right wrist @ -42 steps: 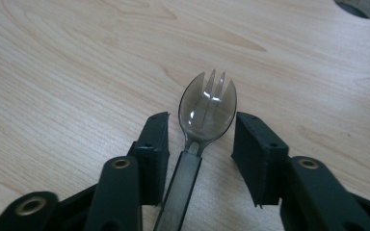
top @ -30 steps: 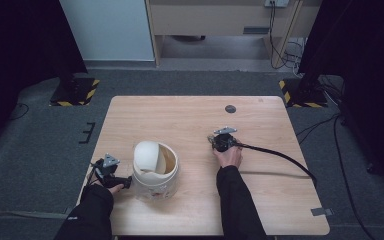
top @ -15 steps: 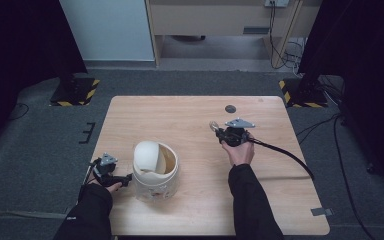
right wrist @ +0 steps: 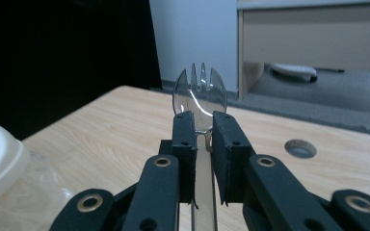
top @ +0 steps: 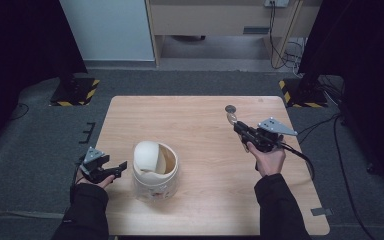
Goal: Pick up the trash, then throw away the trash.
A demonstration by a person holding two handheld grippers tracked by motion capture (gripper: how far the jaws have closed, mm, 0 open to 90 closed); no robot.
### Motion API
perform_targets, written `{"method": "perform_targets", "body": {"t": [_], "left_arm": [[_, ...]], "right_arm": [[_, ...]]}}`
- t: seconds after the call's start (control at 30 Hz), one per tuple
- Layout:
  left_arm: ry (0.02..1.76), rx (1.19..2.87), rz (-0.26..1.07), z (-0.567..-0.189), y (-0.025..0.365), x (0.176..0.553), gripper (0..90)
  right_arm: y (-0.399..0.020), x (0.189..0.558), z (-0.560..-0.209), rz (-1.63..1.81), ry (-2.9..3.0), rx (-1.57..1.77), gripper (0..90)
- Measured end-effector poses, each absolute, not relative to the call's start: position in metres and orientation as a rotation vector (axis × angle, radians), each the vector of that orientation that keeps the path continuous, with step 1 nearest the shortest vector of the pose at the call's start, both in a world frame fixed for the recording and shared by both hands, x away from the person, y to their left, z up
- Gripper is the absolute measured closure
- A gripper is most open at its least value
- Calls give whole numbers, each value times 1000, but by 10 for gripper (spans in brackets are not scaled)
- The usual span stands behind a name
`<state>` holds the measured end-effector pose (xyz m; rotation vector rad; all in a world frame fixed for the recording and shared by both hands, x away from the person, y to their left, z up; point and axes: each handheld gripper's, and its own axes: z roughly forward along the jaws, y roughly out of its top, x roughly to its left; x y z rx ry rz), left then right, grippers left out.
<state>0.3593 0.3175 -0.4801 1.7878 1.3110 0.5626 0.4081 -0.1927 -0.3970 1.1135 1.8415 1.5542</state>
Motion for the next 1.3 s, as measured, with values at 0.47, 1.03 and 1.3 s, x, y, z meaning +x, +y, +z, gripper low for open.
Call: {"method": "perform_targets", "body": {"t": [0.47,1.03,1.3], "left_arm": [[1163,1498,741,-411,316,337,233],[913,1321,681,-346,274,310,272],[856,1315,650,-335,248,312,307]], "right_arm": [[-200,383,-380,1605,1809,1006,806],[-194,374,-365,1657,1794,879,806],[-190,369,-355,1689,1782,816,807]]}}
